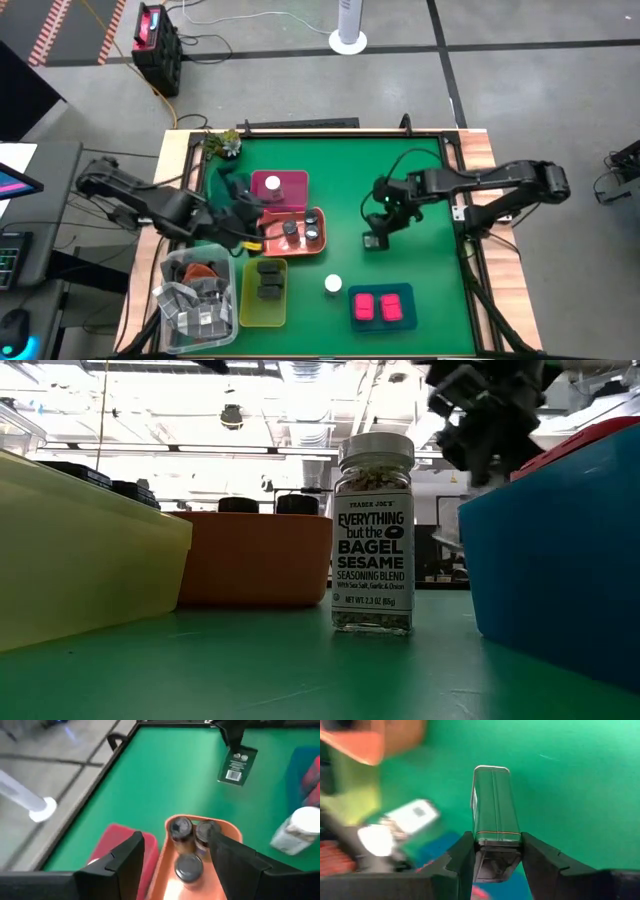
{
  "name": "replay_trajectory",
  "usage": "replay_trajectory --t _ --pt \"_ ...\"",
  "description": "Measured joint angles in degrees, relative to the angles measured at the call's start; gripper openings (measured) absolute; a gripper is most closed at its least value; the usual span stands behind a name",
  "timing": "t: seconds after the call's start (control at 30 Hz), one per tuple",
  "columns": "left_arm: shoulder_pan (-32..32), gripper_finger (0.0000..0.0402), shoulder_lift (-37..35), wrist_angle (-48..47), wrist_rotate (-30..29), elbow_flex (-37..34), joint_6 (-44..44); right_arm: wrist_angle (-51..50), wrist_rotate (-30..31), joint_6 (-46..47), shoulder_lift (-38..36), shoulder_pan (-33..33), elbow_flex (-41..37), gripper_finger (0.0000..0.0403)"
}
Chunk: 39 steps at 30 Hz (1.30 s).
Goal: Sort spices by type
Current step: Put the green seasoning can into the yellow bin
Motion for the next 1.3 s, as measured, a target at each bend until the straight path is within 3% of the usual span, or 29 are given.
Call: replay_trajectory --t 0.27,0.4,0.63,0.9,1.1,1.3 --pt "1.96 0.0212 6.78 10.7 -4.76 0.0 19.07 16.2 -8.85 7.86 0.02 -10.0 0.0 0.0163" --pt "1.92 0.0212 9.11 17.29 -11.03 0.0 26.65 26.56 -9.29 14.03 0.02 -12.7 0.0 0.0163" --pt "4.65 0.0212 12.13 27.73 -10.58 0.02 37.34 36.49 -7.65 20.97 0.02 -14.34 0.0 0.0162" --pt "9.1 0.0241 13.9 30.0 -5.69 0.02 40.71 44.33 -3.65 26.96 0.58 -14.41 0.0 0.0162" --pt "13.24 0.0269 13.78 35.69 -1.59 0.02 51.05 45.68 -1.62 28.86 0.61 -14.35 0.0 0.0162" --pt "17.39 0.0267 13.81 36.43 7.64 0.02 52.98 47.44 -0.21 29.54 0.61 -14.35 0.02 0.0162"
